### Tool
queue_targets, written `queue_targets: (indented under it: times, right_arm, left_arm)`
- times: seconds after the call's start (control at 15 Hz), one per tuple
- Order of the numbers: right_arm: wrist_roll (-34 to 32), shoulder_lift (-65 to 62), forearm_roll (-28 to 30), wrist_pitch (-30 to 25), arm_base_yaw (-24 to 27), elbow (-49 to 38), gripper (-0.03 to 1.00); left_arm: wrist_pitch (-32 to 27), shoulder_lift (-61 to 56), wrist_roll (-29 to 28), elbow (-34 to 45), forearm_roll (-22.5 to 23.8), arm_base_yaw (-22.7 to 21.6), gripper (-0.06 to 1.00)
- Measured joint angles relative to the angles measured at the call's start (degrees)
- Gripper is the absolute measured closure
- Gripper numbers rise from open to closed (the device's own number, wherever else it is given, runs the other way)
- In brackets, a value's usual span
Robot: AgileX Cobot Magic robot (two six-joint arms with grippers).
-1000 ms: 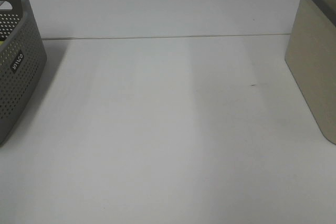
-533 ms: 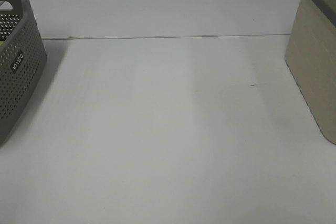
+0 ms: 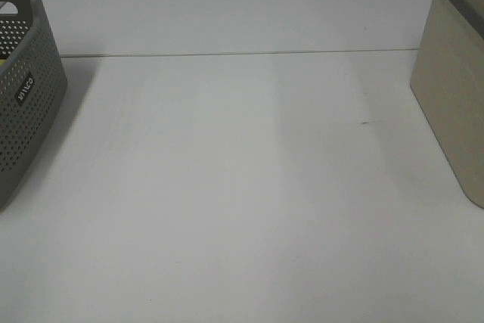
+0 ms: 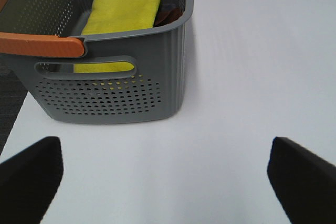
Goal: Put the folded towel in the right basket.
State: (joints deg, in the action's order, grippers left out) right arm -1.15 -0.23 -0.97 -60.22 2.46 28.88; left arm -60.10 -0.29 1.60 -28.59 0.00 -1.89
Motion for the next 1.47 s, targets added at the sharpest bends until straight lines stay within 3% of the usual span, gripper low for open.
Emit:
queue_targets:
  times: [1.47]
  right_arm:
    - [0.29,0.00,0.11,0.00,0.00,0.00,0.00]
  left_arm:
    - [0.00,0.00,0.00,0.00,0.00,0.00,-0.04]
